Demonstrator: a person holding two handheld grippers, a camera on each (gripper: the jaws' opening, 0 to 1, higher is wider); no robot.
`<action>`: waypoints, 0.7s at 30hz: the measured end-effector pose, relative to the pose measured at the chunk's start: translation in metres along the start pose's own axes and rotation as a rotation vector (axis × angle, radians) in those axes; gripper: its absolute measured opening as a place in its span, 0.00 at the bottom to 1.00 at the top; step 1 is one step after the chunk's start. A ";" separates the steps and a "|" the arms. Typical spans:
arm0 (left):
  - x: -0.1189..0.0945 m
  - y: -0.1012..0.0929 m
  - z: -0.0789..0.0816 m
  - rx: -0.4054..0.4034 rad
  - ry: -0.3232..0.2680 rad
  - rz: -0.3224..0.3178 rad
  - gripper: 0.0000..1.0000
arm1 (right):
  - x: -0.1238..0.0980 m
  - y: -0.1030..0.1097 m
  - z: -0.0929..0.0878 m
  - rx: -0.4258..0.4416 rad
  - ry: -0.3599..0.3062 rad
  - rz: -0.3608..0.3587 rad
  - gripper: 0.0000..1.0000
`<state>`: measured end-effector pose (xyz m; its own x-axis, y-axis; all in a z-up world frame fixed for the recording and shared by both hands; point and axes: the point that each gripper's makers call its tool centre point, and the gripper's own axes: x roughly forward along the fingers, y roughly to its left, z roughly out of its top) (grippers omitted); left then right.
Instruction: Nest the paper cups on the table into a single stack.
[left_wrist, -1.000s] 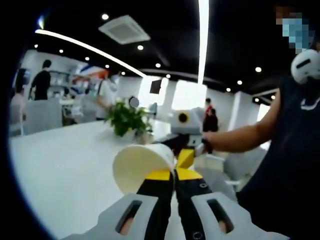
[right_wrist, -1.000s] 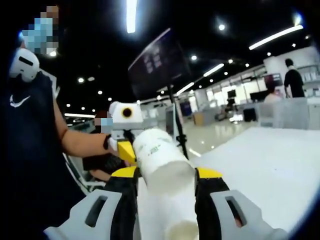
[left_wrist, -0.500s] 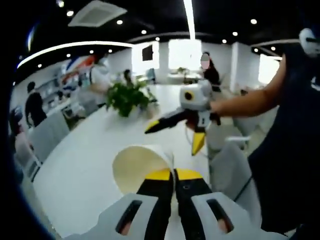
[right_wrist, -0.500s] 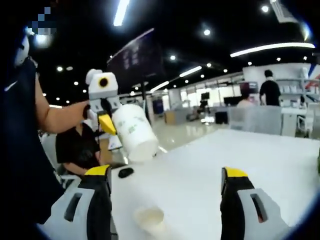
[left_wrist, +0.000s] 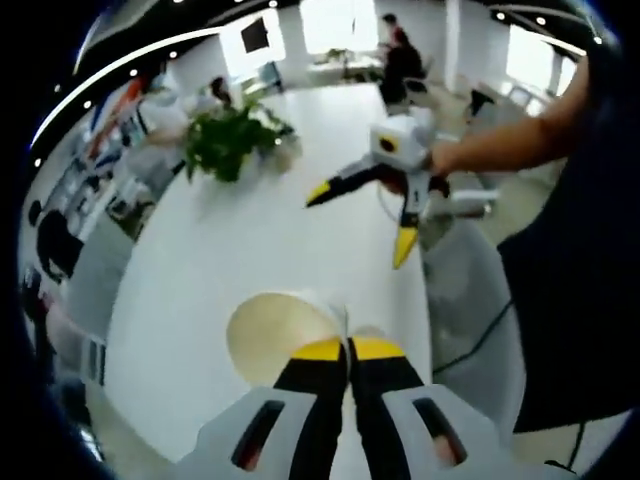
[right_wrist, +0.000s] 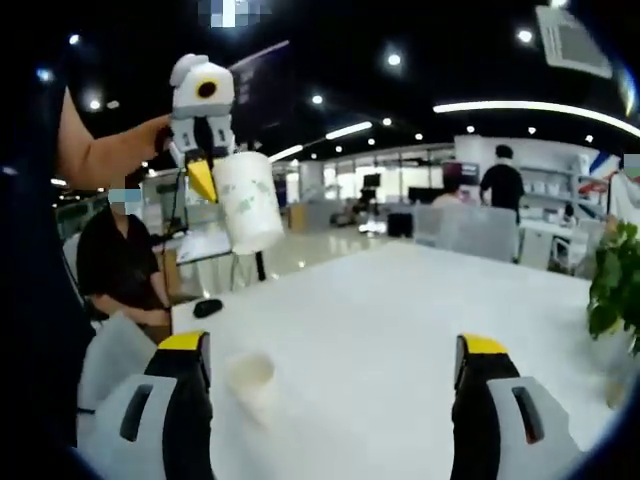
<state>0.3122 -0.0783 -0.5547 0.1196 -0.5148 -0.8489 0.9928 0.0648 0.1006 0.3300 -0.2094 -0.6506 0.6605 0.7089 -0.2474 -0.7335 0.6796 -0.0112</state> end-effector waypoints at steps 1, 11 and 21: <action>0.001 0.001 0.002 0.020 0.017 0.007 0.00 | -0.002 0.002 -0.001 0.008 -0.007 0.001 1.00; 0.006 -0.005 0.003 0.051 0.209 -0.008 0.00 | -0.020 0.004 -0.031 0.042 -0.009 -0.048 1.00; 0.015 -0.014 -0.005 0.046 0.266 -0.027 0.00 | -0.027 0.006 -0.043 0.037 0.003 -0.066 1.00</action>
<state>0.3003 -0.0832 -0.5716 0.0939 -0.2730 -0.9574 0.9955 0.0123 0.0941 0.3005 -0.2327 -0.6859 0.7066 0.6619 -0.2501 -0.6821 0.7312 0.0080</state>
